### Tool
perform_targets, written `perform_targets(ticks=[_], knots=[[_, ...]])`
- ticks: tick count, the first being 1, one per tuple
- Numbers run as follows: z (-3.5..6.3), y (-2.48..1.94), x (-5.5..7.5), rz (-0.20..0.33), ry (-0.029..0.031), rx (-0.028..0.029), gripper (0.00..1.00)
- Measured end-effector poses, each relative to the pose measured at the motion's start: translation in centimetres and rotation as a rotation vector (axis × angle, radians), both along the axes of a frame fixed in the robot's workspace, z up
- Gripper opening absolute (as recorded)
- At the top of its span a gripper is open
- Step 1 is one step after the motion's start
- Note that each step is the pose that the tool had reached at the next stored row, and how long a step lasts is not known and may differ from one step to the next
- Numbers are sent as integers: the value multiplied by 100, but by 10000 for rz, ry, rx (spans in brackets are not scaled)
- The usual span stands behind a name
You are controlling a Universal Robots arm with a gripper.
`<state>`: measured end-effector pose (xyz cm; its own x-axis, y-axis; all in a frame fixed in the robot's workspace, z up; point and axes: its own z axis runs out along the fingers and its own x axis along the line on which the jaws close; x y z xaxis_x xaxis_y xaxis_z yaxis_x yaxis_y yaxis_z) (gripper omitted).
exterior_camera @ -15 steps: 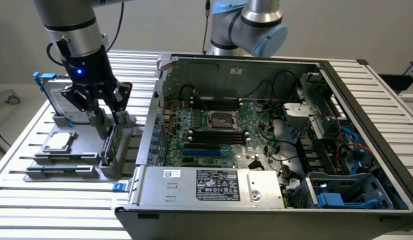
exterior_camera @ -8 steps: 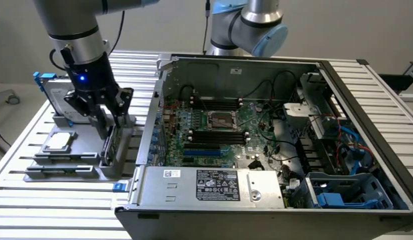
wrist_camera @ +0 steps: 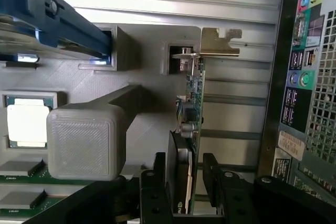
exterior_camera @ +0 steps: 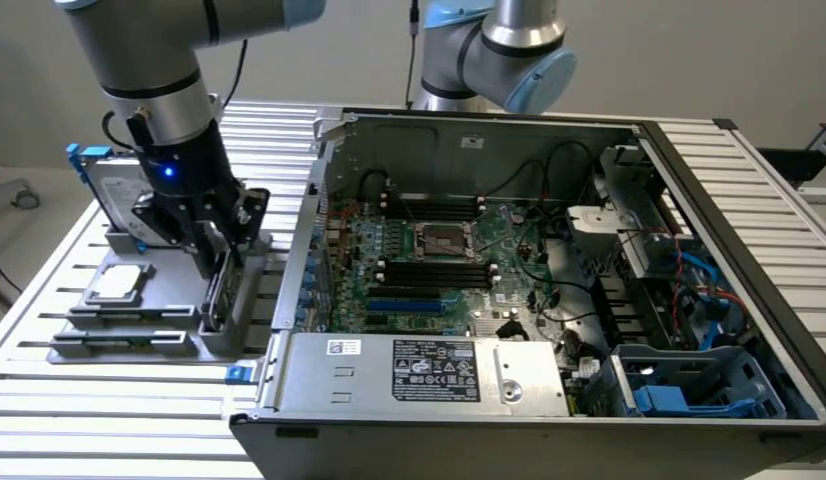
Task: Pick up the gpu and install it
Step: 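Pick up the gpu and move the gpu toward the slot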
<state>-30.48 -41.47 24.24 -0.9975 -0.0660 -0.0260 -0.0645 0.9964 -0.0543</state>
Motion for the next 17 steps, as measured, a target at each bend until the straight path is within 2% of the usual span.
perform_targets(ticks=[7,10,17], knots=[[-6,-10,1,-27,-1,42,42],[-6,-32,1,-149,3,44,42],[-5,-34,0,-532,36,66,42]])
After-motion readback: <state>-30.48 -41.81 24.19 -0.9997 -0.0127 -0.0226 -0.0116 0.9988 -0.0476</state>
